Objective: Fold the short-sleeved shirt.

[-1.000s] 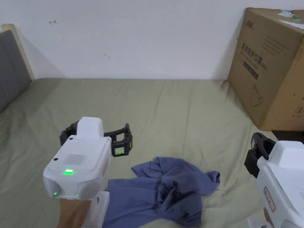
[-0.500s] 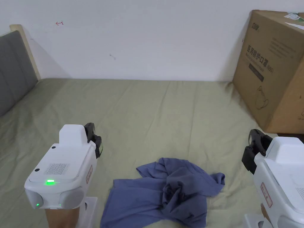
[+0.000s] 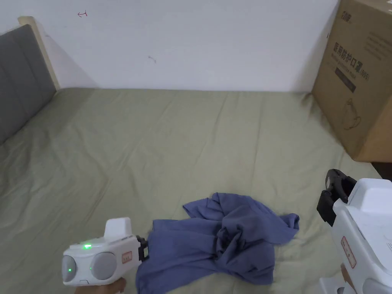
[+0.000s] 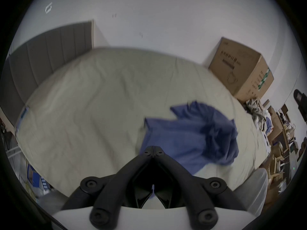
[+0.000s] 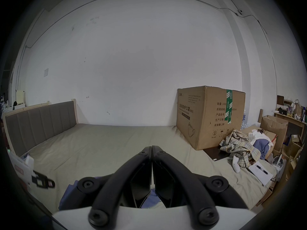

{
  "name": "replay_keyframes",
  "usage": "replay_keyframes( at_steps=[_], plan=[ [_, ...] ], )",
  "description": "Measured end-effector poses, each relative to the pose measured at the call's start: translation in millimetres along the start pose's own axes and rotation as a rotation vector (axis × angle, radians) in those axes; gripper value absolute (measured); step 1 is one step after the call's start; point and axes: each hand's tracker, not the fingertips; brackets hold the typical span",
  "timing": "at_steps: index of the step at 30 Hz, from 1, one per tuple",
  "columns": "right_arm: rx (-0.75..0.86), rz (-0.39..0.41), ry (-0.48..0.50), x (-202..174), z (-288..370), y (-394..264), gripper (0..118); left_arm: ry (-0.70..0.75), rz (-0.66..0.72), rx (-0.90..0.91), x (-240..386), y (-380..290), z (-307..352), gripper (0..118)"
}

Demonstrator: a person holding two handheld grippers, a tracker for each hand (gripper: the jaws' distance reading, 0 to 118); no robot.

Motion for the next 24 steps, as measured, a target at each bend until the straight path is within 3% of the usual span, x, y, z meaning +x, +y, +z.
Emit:
replay_keyframes(
  at_steps=[1, 2, 3, 6, 7, 10, 11, 13, 14, 17, 19, 20, 24],
  plan=[
    [-0.004, -0.001, 0.002, 0, -2, -2, 0, -0.001, 0.013, -0.026, -1, -5, -6, 0],
    [-0.012, -0.001, 0.005, 0, -3, -4, 0, 0.003, 0.029, -0.029, 0, -11, -11, 8],
    [-0.018, 0.000, 0.007, 0, -5, -6, 0, 0.033, 0.036, -0.054, 1, -14, -17, 31],
    [-0.036, 0.003, 0.011, 1, -8, -12, 0, 0.075, 0.019, -0.125, 5, -22, -35, 115],
    [-0.042, 0.004, 0.011, 1, -9, -14, 0, 0.091, 0.018, -0.132, 7, -24, -40, 118],
    [-0.054, 0.008, 0.007, 4, -13, -19, 0, 0.123, 0.002, -0.118, 12, -30, -49, 110],
    [-0.061, 0.007, 0.004, 5, -14, -21, 0, 0.139, -0.007, -0.128, 13, -30, -55, 101],
    [-0.073, 0.003, 0.001, 7, -18, -24, 0, 0.165, -0.023, -0.137, 16, -34, -63, 54],
    [-0.079, 0.002, -0.002, 8, -20, -26, 0, 0.168, -0.033, -0.143, 18, -38, -69, 44],
    [-0.106, 0.001, -0.001, 10, -28, -32, 0, 0.176, -0.105, -0.112, 26, -48, -68, 42],
    [-0.134, -0.004, 0.001, 12, -37, -38, 0, 0.140, -0.128, -0.109, 30, -49, -66, 11],
    [-0.164, -0.012, 0.000, 14, -44, -42, 0, 0.121, -0.125, -0.109, 30, -47, -65, 2],
    [-0.369, -0.064, -0.004, 26, -91, -64, 3, 0.069, -0.085, -0.075, 25, -35, -50, 0]
  ],
)
